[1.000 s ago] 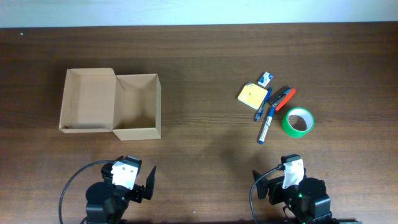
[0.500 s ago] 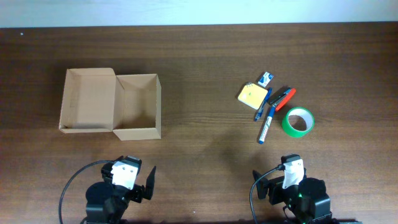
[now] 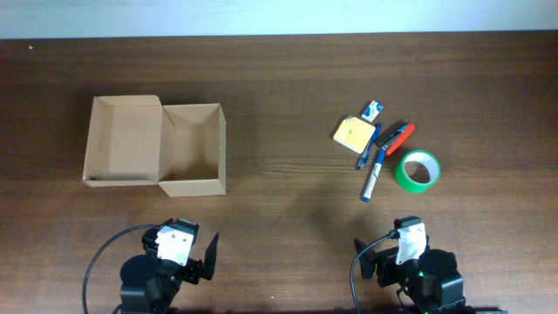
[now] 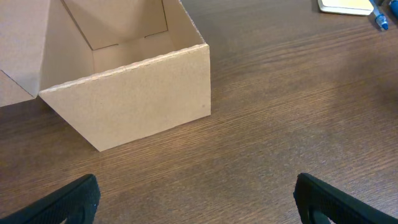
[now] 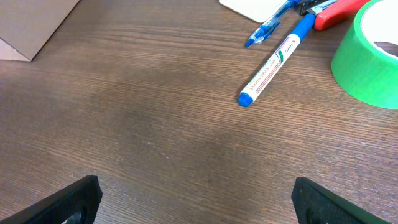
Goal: Pack container
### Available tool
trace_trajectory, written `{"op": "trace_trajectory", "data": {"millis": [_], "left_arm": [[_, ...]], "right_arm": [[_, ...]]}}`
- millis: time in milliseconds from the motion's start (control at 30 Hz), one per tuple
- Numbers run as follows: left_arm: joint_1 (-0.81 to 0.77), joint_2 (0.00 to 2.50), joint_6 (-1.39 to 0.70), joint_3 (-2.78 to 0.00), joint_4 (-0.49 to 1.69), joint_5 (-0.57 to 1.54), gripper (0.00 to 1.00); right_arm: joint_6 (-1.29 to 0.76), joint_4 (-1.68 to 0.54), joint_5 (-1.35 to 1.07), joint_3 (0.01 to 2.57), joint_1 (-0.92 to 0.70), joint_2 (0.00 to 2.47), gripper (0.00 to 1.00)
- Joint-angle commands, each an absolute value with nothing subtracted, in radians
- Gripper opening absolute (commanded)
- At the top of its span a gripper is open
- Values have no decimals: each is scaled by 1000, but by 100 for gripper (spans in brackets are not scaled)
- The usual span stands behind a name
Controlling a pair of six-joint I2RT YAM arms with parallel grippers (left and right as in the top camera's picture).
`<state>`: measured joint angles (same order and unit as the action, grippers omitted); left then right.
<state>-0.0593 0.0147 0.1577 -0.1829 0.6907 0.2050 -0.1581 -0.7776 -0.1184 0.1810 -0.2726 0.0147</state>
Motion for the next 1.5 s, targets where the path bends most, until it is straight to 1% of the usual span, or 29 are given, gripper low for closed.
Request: {"op": "trace_trajectory", "data": {"millis": [0, 300, 400, 600, 667, 800, 967, 1233, 1467], "left_arm": [[-59, 5, 171, -179, 688, 213, 100], [-59, 5, 170, -179, 688, 217, 99], [-59, 5, 170, -179, 679, 263, 100], [-59, 5, 162, -179, 516, 467, 99], [-59, 5, 83, -179, 454, 491, 99], [-59, 5, -123, -179, 341, 490, 100], [-59, 5, -248, -179, 338, 490, 100], [-58, 6, -250, -179, 282, 415, 99], [-58, 62, -250, -179, 168, 364, 100]], "right_arm": [[-166, -775, -123, 169, -268, 4, 99], [-166, -775, -123, 169, -268, 4, 99], [-166, -775, -123, 169, -268, 4, 99], [-166, -775, -123, 169, -268, 4, 99], [-166, -775, -123, 169, -268, 4, 99], [-166, -775, -123, 169, -268, 4, 99], [-166, -775, -123, 169, -268, 4, 99], [-166, -775, -123, 169, -268, 4, 99], [-166, -775, -123, 169, -268, 4, 99]]}}
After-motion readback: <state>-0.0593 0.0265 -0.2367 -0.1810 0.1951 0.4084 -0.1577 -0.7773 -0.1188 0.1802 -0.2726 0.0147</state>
